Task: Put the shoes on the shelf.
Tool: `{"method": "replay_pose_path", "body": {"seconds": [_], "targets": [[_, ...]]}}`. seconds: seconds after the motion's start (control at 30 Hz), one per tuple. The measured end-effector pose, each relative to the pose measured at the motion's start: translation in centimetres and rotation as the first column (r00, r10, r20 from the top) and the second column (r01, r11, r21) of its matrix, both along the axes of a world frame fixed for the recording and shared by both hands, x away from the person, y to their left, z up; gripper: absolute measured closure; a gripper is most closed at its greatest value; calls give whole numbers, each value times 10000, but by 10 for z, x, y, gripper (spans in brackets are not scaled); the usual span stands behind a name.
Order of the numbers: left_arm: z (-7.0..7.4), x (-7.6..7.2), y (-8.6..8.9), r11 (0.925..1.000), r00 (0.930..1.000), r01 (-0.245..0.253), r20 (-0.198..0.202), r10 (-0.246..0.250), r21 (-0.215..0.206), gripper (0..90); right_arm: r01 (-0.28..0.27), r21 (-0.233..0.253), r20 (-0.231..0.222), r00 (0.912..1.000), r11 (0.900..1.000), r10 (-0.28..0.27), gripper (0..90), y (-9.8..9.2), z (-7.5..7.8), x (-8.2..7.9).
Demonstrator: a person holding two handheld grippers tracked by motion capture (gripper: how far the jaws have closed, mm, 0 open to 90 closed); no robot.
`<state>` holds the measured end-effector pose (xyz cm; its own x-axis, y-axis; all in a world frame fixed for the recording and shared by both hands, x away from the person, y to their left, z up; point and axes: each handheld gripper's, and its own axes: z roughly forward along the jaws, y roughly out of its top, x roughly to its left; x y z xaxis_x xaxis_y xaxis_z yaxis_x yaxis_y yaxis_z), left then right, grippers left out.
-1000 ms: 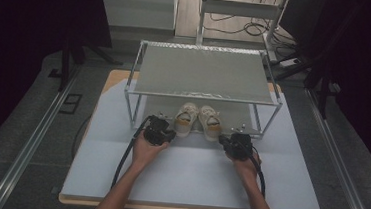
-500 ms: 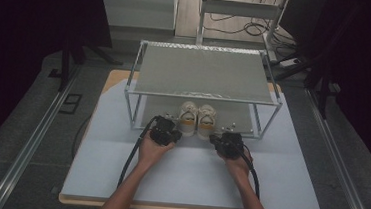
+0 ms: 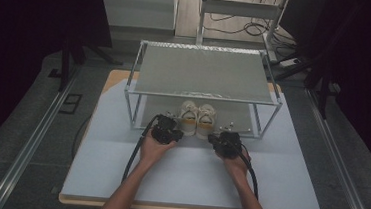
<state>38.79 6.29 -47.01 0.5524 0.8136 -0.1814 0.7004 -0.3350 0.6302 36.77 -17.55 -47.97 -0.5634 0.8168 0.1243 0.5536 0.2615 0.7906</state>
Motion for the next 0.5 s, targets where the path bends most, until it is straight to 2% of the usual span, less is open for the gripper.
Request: {"method": "replay_pose_path", "body": {"seconds": [0.1,0.13,0.37,0.4,0.5], "targets": [[1,4,-1,10000,10000,33,-24,-33,91,817,-8,10,-32,10000,10000,8,879,0,0,0],[1,6,0,9995,9997,231,89,-233,224,817,-26,-11,-37,10000,10000,26,879,0,0,0],[1,16,-2,9991,9996,278,-24,-277,327,815,-48,18,-61,10000,10000,48,879,0,0,0],[1,19,-1,9981,9992,400,59,-403,464,815,-54,26,-65,10000,10000,55,879,-1,0,1],[1,22,-1,9982,9990,434,29,-436,423,815,-66,28,-65,10000,10000,67,879,-1,0,1]]}}
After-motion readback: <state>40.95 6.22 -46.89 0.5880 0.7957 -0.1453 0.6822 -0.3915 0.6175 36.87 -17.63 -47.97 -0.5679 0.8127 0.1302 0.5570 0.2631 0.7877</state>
